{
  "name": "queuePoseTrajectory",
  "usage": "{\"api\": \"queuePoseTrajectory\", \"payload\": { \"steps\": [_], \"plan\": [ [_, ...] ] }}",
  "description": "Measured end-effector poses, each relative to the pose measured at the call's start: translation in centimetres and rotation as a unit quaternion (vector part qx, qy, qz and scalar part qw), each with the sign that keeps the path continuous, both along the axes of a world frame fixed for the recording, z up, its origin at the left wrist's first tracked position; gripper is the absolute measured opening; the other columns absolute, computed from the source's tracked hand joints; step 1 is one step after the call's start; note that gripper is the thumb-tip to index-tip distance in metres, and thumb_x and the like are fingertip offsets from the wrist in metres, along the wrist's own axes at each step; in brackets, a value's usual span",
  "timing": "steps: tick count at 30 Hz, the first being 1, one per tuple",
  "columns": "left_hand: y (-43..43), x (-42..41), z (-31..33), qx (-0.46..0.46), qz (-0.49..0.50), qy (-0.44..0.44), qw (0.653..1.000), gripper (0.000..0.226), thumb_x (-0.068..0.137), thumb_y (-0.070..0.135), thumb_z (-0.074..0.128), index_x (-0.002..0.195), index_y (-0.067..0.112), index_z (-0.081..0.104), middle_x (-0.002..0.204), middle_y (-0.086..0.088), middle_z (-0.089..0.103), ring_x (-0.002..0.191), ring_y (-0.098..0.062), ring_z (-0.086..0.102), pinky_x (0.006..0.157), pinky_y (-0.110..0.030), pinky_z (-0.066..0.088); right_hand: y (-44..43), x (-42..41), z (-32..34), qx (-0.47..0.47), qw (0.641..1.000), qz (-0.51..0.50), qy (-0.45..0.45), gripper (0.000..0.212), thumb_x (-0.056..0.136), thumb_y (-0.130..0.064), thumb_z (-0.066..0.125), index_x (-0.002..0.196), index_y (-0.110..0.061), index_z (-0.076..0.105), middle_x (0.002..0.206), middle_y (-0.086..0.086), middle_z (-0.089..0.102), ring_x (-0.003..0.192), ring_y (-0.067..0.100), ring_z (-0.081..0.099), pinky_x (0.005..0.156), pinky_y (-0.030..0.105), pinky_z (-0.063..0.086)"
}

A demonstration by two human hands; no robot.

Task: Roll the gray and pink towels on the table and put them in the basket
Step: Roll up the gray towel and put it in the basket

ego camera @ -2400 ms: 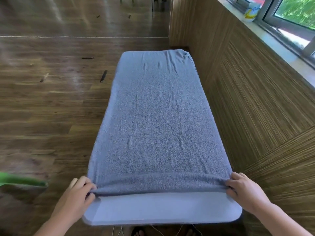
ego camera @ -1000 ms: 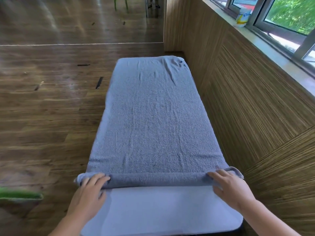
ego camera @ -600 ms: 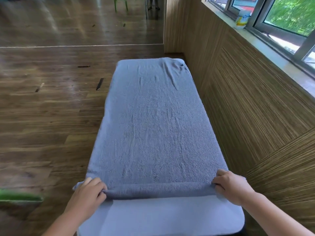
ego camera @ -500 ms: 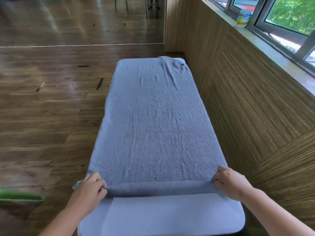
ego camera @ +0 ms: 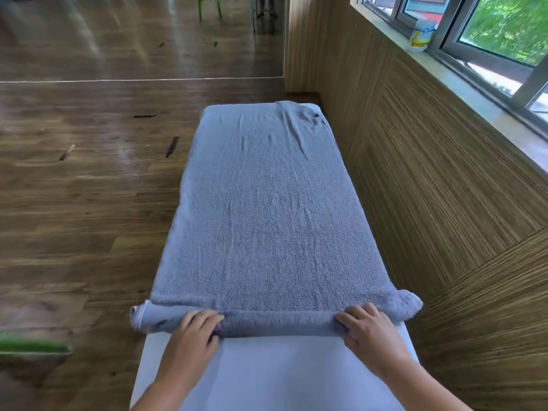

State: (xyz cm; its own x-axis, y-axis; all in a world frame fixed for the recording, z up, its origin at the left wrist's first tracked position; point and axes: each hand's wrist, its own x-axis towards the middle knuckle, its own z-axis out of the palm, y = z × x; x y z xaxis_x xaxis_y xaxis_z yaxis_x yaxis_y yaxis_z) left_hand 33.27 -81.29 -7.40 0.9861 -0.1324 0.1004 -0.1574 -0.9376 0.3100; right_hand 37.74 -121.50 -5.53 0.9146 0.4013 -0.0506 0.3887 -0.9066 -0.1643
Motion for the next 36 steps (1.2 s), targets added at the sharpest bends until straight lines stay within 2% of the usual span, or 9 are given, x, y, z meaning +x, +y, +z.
{"api": "queuePoseTrajectory", "payload": {
  "steps": [4, 9, 13, 14, 19, 22, 27, 33, 36],
  "plan": [
    [0.9, 0.8, 0.8, 0.03, -0.017, 0.004, 0.999, 0.024, 0.076, 0.033, 0.047, 0.089, 0.03, 0.067, 0.09, 0.02, 0.06, 0.088, -0.014, 0.053, 0.07, -0.034, 0.049, 0.0, 1.1, 0.5, -0.023, 1.0, 0.018, -0.004, 0.017, 0.075, -0.038, 0.048, 0.069, -0.03, 0.061, 0.067, -0.013, 0.054, 0.066, 0.02, 0.053, 0.048, 0.033, 0.041],
    [1.3, 1.4, 1.4, 0.056, -0.024, 0.023, 0.998, 0.012, 0.076, 0.036, 0.047, 0.074, 0.031, 0.058, 0.08, 0.018, 0.05, 0.083, -0.012, 0.05, 0.064, -0.034, 0.044, 0.4, 2.7, 2.1, -0.006, 0.992, 0.006, 0.13, 0.047, 0.084, -0.049, 0.027, 0.083, -0.022, 0.065, 0.09, -0.005, 0.052, 0.088, 0.022, 0.055, 0.073, 0.037, 0.048],
    [1.1, 3.0, 1.2, 0.017, 0.032, 0.035, 0.999, 0.014, 0.083, 0.024, 0.061, 0.094, 0.033, 0.062, 0.093, 0.012, 0.045, 0.088, -0.016, 0.053, 0.066, -0.037, 0.053, 1.2, 2.9, 1.7, 0.04, 0.99, -0.091, 0.101, 0.009, 0.092, -0.023, 0.053, 0.094, -0.027, 0.061, 0.098, -0.006, 0.047, 0.076, 0.025, 0.061, 0.062, 0.038, 0.047],
    [0.8, 2.9, 1.0, -0.001, 0.031, 0.044, 0.999, 0.023, 0.083, 0.017, 0.062, 0.098, 0.034, 0.06, 0.096, 0.013, 0.044, 0.091, -0.014, 0.054, 0.069, -0.037, 0.054, 1.3, 2.5, 1.4, 0.054, 0.991, -0.088, 0.089, 0.015, 0.088, -0.015, 0.057, 0.094, -0.029, 0.058, 0.096, -0.009, 0.046, 0.074, 0.024, 0.06, 0.059, 0.039, 0.048],
    [-0.4, 1.3, 1.0, 0.023, -0.037, 0.059, 0.997, 0.042, 0.073, 0.032, 0.05, 0.113, 0.034, 0.064, 0.112, 0.021, 0.056, 0.098, -0.01, 0.052, 0.084, -0.026, 0.05, 1.1, 0.4, 0.3, -0.014, 0.998, -0.013, 0.058, 0.033, 0.066, -0.031, 0.065, 0.098, -0.036, 0.061, 0.092, -0.015, 0.053, 0.081, 0.016, 0.053, 0.047, 0.031, 0.046],
    [-0.2, 1.4, 1.2, 0.028, -0.027, 0.067, 0.997, 0.036, 0.072, 0.034, 0.048, 0.103, 0.035, 0.067, 0.101, 0.024, 0.06, 0.091, -0.01, 0.05, 0.076, -0.026, 0.05, 1.3, 0.9, 0.5, -0.021, 0.998, -0.016, 0.064, 0.011, 0.068, -0.031, 0.061, 0.078, -0.03, 0.061, 0.079, -0.014, 0.053, 0.076, 0.018, 0.055, 0.038, 0.029, 0.033],
    [-0.5, 1.4, 1.9, 0.048, -0.026, 0.063, 0.996, 0.013, 0.076, 0.036, 0.045, 0.07, 0.028, 0.054, 0.081, 0.018, 0.049, 0.081, -0.008, 0.045, 0.064, -0.03, 0.045, 1.4, 2.3, 1.9, -0.026, 0.994, 0.002, 0.11, 0.046, 0.078, -0.048, 0.027, 0.085, -0.022, 0.064, 0.093, -0.009, 0.045, 0.095, 0.018, 0.05, 0.06, 0.033, 0.043],
    [-0.9, 2.6, 2.5, 0.018, 0.039, 0.055, 0.998, 0.02, 0.082, 0.023, 0.067, 0.095, 0.034, 0.057, 0.095, 0.012, 0.046, 0.088, -0.014, 0.058, 0.058, -0.035, 0.054, 1.9, 2.3, 1.5, 0.035, 0.994, -0.069, 0.077, 0.017, 0.083, -0.021, 0.051, 0.096, -0.028, 0.059, 0.098, -0.007, 0.049, 0.086, 0.023, 0.056, 0.062, 0.038, 0.044],
    [-0.5, 2.0, 1.9, 0.013, -0.003, 0.03, 0.999, 0.019, 0.079, 0.02, 0.056, 0.094, 0.033, 0.057, 0.099, 0.015, 0.048, 0.089, -0.014, 0.055, 0.066, -0.036, 0.055, 1.0, 1.8, 0.4, 0.01, 0.998, -0.043, 0.051, 0.029, 0.069, -0.015, 0.061, 0.094, -0.03, 0.058, 0.092, -0.01, 0.051, 0.08, 0.022, 0.052, 0.062, 0.035, 0.047]
  ]
}}
